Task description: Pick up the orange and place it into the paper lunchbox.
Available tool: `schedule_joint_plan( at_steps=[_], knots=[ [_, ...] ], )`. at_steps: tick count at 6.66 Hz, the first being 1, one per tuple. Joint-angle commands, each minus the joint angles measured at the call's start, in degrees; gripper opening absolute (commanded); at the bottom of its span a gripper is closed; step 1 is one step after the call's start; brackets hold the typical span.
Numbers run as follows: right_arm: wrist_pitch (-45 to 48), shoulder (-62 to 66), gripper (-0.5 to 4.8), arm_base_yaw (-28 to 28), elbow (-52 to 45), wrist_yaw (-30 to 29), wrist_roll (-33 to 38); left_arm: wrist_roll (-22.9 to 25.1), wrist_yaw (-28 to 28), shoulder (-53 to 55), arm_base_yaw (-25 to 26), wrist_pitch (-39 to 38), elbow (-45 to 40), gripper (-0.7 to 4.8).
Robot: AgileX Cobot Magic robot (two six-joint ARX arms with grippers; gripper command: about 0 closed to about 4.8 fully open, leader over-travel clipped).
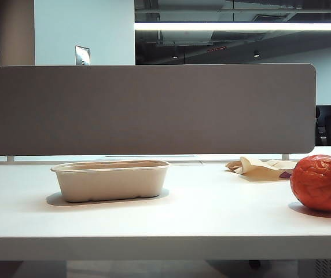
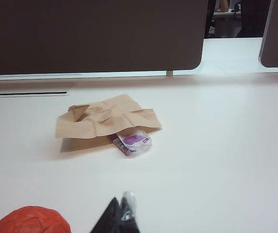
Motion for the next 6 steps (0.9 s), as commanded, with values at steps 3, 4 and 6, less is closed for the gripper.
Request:
schedule_joint_plan(
  at_steps=[3, 4, 6],
  knots=[
    [0.44, -0.04, -0.01, 0.07, -0.2, 0.31, 0.04, 0.07, 0.04, -0.2, -0.07, 0.81, -0.09, -0.05],
    [0.24, -0.02, -0.01, 0.07, -0.2, 0.31, 0.04, 0.07, 0.02, -0.2, -0.07, 0.81, -0.09, -0.06],
    [-2.95, 0.02, -0.01, 0.07, 6.93, 1.03, 0.09, -2.27, -0.79, -0.17, -0.07, 1.9, 4.46, -0.05]
  ],
)
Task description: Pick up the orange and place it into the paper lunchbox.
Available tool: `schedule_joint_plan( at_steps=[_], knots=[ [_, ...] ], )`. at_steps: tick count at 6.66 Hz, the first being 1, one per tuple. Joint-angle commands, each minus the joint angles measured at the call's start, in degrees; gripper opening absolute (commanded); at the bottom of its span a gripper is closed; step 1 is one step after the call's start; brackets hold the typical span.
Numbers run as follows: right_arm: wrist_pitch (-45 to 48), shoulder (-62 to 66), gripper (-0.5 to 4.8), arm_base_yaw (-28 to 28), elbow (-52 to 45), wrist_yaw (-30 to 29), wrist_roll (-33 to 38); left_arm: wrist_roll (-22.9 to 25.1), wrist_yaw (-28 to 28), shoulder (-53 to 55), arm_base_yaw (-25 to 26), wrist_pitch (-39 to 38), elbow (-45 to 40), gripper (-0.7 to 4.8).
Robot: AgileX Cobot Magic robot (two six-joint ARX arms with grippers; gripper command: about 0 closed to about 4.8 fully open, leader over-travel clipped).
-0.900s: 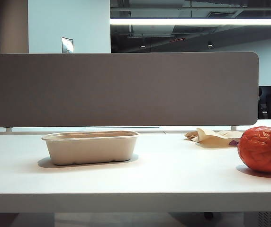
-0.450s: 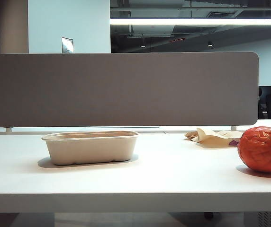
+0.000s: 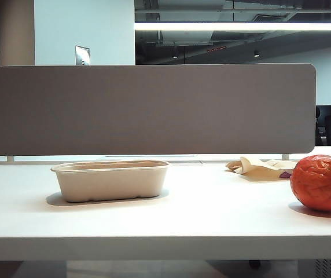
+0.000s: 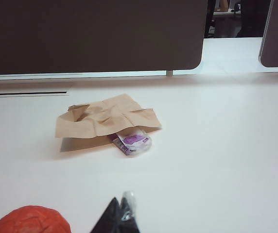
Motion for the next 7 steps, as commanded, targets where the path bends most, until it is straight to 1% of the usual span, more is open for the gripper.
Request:
schedule_joint_plan(
  at_steps=[1, 2, 3, 4, 5, 6, 7],
  knots=[
    [-4.26, 0.22, -0.02, 0.07, 8.9, 1.42, 0.11, -4.96, -2.62, -0.04, -0.09, 0.94, 6.12, -0.05],
    [-8.04, 1.57, -0.02, 0.07, 13.81, 1.33, 1.81, -9.99, -5.68, 1.73, -0.07, -2.54, 10.67, -0.05],
    [-11.89, 5.46, -0.02, 0.09, 21.11, 1.11, 2.64, -10.03, -4.81, 8.13, -0.09, -3.48, 17.44, -0.05],
    [-12.28, 6.6, -0.02, 0.09, 22.62, 1.11, 2.64, -9.94, -4.57, 9.97, -0.09, -3.5, 18.97, -0.05],
    [-17.88, 29.18, -0.02, 0.44, 40.98, -12.09, 2.62, -1.14, 11.82, 44.59, -4.33, -7.98, 45.77, -0.05],
    [-18.71, 34.01, -0.02, 1.62, 44.48, -13.18, 2.62, 1.88, 11.67, 49.48, -10.19, -9.99, 50.36, -0.05],
    [-18.78, 35.26, -0.02, 2.36, 45.33, -13.14, 2.6, 1.86, 11.67, 50.34, -11.54, -10.05, 51.06, -0.06]
  ],
)
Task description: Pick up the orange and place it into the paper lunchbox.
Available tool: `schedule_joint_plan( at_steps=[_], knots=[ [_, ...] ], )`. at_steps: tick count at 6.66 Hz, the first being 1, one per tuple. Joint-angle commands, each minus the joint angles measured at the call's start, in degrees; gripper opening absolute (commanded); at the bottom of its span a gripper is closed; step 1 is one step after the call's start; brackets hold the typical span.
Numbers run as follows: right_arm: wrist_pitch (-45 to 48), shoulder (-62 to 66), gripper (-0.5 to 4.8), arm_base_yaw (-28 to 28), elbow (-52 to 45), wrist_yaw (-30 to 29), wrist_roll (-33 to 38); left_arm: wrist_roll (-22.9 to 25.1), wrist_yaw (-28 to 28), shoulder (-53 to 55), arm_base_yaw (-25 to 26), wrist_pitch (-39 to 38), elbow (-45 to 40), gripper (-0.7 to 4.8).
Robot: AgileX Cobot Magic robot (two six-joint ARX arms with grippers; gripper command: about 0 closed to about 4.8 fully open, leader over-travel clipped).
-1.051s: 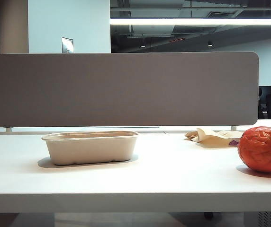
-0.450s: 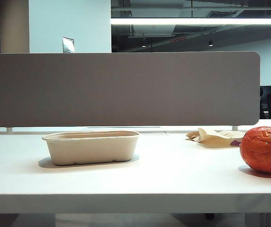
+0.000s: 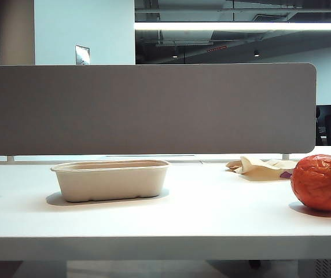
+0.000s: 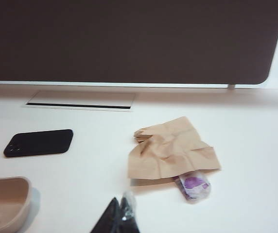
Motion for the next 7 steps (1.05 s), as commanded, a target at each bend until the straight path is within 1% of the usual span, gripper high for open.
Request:
schedule_joint_plan(
  at_steps=[1, 2, 5, 6, 7],
  knots=[
    [-3.96, 7.23, -0.02, 10.08, 3.37, 0.04, -2.4, 2.4, -2.4, 4.0, -14.47, -5.86, 3.28, -0.06],
    [-8.59, 7.54, -0.01, 14.4, 3.34, 0.24, -2.56, 2.58, -2.36, 4.0, -15.5, -10.73, 3.28, -0.05],
    [-12.85, 7.5, -0.01, 15.74, 3.32, 0.22, -2.93, 2.58, -2.32, 4.0, -15.5, -11.08, 3.28, -0.06],
    [-20.2, 7.89, 4.79, 15.72, 3.23, 0.61, -7.76, 2.54, -2.08, 4.0, -15.5, -10.05, 3.28, -0.05],
    [-20.2, 8.0, 4.79, 15.72, 3.23, 0.94, -7.76, 2.4, -1.57, 4.0, -15.5, -11.98, 3.54, -0.05]
  ],
)
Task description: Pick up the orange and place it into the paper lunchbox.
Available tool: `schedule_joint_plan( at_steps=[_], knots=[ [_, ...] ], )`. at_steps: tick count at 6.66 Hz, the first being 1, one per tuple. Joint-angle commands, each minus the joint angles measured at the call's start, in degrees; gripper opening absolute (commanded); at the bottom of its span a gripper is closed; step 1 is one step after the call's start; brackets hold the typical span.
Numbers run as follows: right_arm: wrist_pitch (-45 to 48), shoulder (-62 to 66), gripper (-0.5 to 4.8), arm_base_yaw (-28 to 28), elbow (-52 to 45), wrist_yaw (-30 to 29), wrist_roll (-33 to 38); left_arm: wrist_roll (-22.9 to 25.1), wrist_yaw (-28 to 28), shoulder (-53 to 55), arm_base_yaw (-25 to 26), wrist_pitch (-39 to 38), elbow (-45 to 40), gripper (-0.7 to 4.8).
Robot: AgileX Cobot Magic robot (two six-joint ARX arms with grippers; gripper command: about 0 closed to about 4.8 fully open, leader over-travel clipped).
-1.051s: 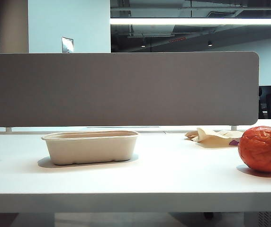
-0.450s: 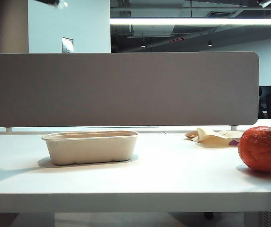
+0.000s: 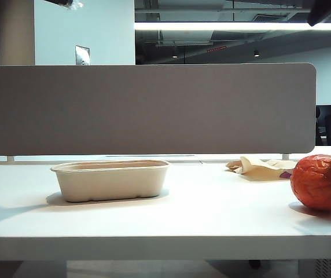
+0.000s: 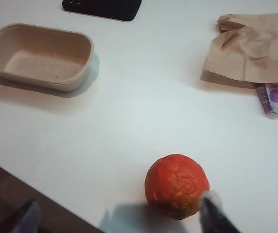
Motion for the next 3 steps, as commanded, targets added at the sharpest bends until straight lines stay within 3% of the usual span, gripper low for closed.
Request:
schedule_joint_plan(
  at_steps=[1, 2, 3],
  knots=[
    [0.42, 0.39, 4.79, 0.0, 0.26, 1.55, -0.26, 0.07, 1.53, -0.13, 0.09, -3.74, 0.96, -0.05],
    [0.02, 2.01, 4.79, 0.0, 0.26, 1.86, -0.22, 0.07, 1.07, -0.11, 0.07, -11.93, 5.11, -0.05],
    [0.15, 2.64, 4.79, 0.02, 0.26, 1.64, -0.22, 0.07, 0.87, -0.11, 0.07, -13.4, 6.38, -0.06]
  ],
)
